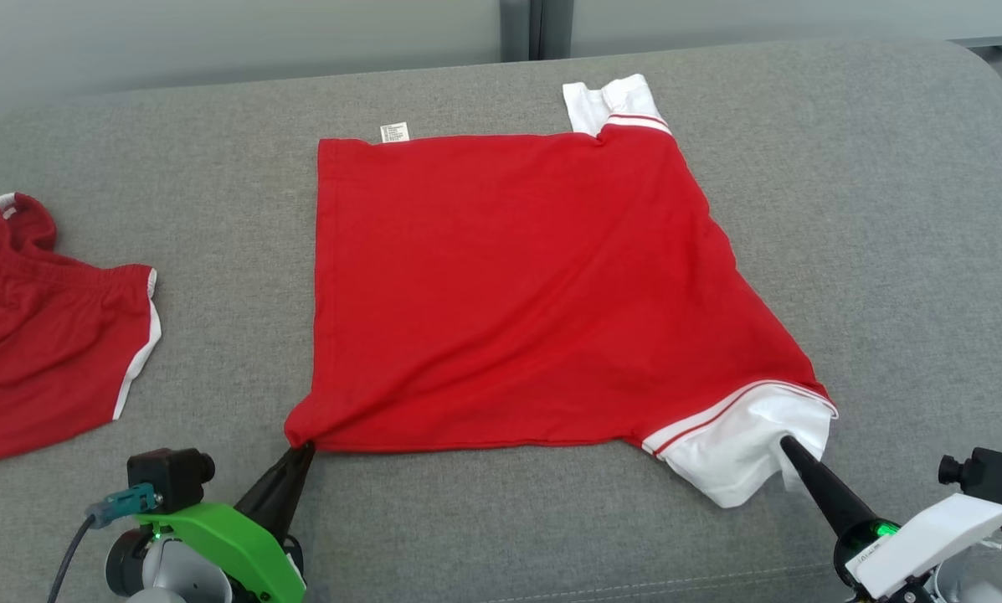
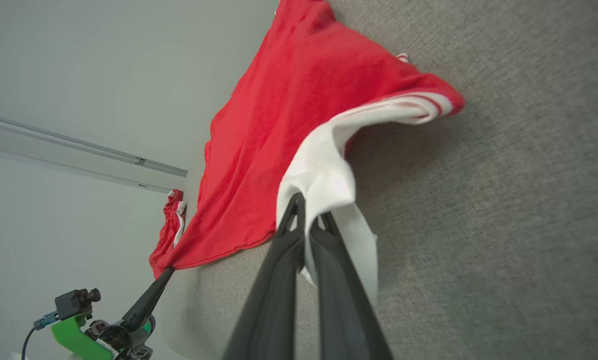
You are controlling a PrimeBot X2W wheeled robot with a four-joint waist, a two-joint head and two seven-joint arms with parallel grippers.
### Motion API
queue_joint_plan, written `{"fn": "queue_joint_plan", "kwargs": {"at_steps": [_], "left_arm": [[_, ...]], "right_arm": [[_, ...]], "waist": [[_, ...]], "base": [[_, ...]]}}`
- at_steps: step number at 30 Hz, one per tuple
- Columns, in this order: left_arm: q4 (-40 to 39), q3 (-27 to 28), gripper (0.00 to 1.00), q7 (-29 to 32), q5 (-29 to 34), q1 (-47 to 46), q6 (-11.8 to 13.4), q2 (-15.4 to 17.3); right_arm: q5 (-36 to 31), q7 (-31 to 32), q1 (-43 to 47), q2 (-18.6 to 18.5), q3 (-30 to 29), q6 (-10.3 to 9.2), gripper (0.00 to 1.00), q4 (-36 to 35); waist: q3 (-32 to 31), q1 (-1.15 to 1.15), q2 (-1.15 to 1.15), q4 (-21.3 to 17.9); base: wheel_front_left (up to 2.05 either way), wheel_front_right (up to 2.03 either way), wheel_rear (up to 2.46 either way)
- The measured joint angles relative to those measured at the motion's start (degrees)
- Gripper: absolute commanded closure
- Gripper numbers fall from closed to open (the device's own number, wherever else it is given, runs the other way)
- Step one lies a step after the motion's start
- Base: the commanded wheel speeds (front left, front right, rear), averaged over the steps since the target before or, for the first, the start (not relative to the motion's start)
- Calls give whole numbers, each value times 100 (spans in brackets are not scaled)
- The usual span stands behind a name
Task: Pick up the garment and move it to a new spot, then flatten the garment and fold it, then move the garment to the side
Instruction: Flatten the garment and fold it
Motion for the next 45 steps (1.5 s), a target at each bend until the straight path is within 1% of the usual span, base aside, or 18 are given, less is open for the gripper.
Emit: {"fn": "queue_joint_plan", "kwargs": {"at_steps": [3,5,7,11,13,16,20,22,25,28,31,34,35,36,37,40,43,45], "left_arm": [[-109,-18,100,78,-45,71,-13,52],[-252,-3,100,144,-113,230,-18,113],[-370,-10,100,223,-141,298,-23,226],[-603,-52,100,366,-138,347,-68,452],[-713,-59,100,391,-138,358,-68,512],[-864,-74,100,433,-138,357,-69,527],[-1044,-118,100,494,-138,338,-78,522],[-1128,-149,100,570,-146,286,-125,506],[-1270,-151,100,745,-230,25,-126,511],[-1365,-55,100,979,-337,-526,-127,532],[-1415,134,100,1290,-407,-1235,-127,622],[-1316,271,100,1722,-503,-2056,-110,669],[-1244,343,100,1867,-615,-2341,-51,646],[-1176,415,100,2006,-735,-2631,9,612],[-1176,415,100,2006,-735,-2631,9,612],[-957,684,100,2307,-775,-3704,235,589],[-530,1209,100,2108,-689,-5055,523,432],[-408,1340,100,1969,-400,-5834,589,416]], "right_arm": [[258,-10,111,12,-64,0,100,-154],[584,-18,241,42,-252,0,100,-390],[703,-16,254,18,-290,0,100,-542],[843,44,431,-194,-298,0,100,-637],[880,69,539,-302,-302,0,100,-649],[883,113,575,-381,-331,0,100,-732],[882,147,509,-366,-363,0,100,-911],[882,199,369,-355,-371,0,100,-1018],[895,311,54,-314,-414,0,100,-1206],[969,469,-426,-214,-522,0,100,-1389],[1089,689,-1128,-172,-683,0,100,-1397],[1295,949,-1901,-186,-891,0,100,-1177],[1344,1054,-2163,-203,-947,-9,100,-1060],[1413,1162,-2426,-205,-1010,-75,100,-978],[1413,1162,-2426,-205,-1010,-75,100,-978],[1537,1401,-3538,-158,-1243,-375,100,-834],[1539,1338,-4928,60,-1742,-492,100,-524],[1552,1195,-5704,227,-2025,-567,100,-326]], "waist": [[25,0,0,-4],[99,0,0,-11],[168,0,0,-18],[327,0,0,-29],[418,0,0,-32],[559,0,0,-31],[745,0,0,-23],[837,0,0,-16],[985,0,0,-7],[1158,0,0,0],[1354,0,0,-4],[1562,0,0,-26],[1635,0,0,-36],[1707,0,0,-47],[1707,0,0,-47],[1925,0,0,-87],[2094,3,0,-152],[2129,3,0,-212]], "base": [[0,0,0],[0,0,0],[0,0,0],[0,0,0],[0,0,0],[0,0,0],[0,0,0],[0,0,0],[0,0,0],[0,0,0],[0,0,0],[0,0,0],[0,0,0],[0,0,0],[0,0,0],[0,0,0],[0,0,0],[0,0,0]]}}
